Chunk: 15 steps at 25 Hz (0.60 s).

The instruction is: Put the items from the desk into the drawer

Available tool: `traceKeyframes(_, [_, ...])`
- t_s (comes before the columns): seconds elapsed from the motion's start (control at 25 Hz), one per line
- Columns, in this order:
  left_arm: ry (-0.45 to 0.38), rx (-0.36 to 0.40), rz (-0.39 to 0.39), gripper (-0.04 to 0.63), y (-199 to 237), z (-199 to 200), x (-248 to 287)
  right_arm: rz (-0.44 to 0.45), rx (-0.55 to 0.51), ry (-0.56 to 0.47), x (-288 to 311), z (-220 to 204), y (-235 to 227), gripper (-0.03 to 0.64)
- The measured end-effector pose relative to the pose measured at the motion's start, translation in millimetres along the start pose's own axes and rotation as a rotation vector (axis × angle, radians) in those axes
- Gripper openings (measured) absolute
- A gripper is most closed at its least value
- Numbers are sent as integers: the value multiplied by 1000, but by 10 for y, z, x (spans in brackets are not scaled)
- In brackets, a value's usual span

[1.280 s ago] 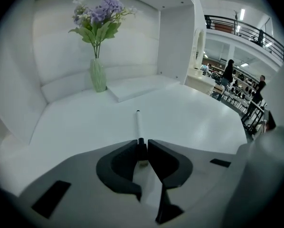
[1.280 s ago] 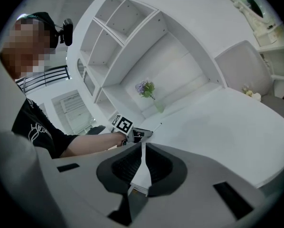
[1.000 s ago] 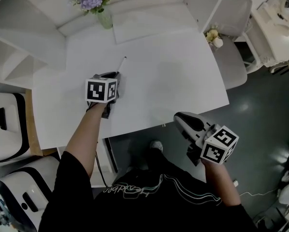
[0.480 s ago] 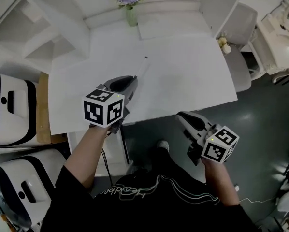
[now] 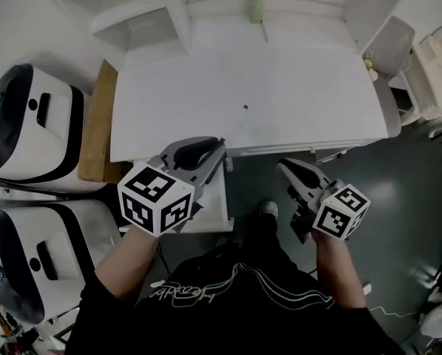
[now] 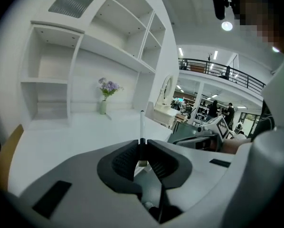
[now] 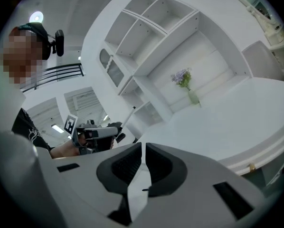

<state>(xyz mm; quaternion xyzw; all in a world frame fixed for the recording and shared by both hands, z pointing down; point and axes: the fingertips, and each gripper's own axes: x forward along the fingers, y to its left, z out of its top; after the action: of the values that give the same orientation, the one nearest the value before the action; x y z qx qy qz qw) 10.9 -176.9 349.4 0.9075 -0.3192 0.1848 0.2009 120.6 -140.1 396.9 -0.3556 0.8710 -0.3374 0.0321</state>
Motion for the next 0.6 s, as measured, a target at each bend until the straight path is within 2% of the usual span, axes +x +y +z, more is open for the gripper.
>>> traceKeyframes(0.12, [19,-16,-8,72,-7,-337,-342,6,5,20,138,-251,229,55])
traceKeyframes(0.24, [68,4,-11,73,47,-730,-548,1,13,37,265,-479,371,55])
traceKeyframes(0.44, [193,76,-37,73,172,-1418,-767,0,15,80,452,-790,635,55])
traceKeyframes(0.6, [300,160,-44,73,417,-1895,-727,4,15,112,554,-887,722,55])
